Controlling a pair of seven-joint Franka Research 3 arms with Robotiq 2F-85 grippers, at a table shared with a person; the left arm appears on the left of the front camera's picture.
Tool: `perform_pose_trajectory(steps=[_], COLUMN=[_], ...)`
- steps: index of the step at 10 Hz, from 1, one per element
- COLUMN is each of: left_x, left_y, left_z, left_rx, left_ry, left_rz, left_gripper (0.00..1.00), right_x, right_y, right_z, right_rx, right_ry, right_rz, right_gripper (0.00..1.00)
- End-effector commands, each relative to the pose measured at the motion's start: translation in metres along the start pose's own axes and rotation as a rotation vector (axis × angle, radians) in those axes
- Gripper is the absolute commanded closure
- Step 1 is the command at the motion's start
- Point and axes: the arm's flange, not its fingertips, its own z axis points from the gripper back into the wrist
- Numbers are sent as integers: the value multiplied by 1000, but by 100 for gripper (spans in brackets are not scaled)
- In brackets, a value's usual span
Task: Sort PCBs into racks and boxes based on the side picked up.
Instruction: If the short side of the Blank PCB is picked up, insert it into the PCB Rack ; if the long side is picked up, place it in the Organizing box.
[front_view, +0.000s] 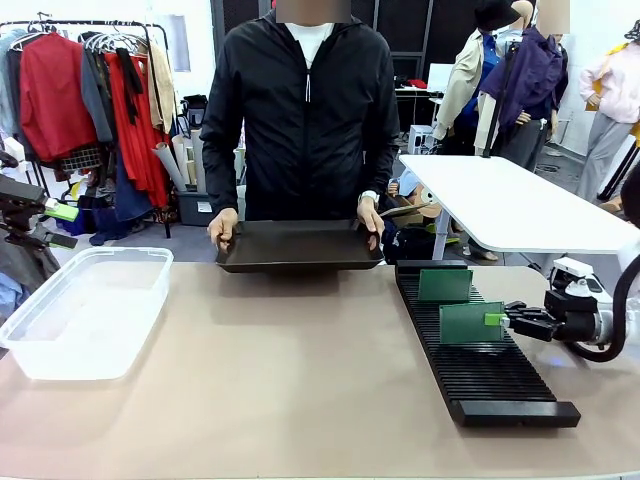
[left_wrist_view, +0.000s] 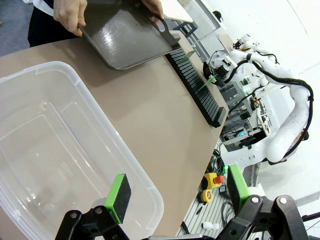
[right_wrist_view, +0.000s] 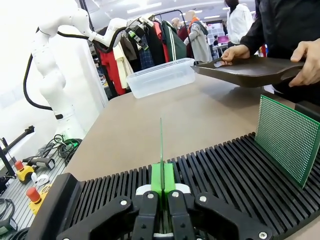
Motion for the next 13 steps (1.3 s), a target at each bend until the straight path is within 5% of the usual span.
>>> perform_pose_trajectory(steps=[1,13], left_x=[0,0], left_y=[-3,-3], left_z=[0,0], left_rx=[4,4], left_ry=[-1,-1], left_rz=[2,2], left_gripper=[0,0], right_x=[0,-3], right_y=[-1,-7], right_z=[2,-1], right_rx=[30,-22], right_ry=[2,-39], right_rz=[25,84], right_gripper=[100,100])
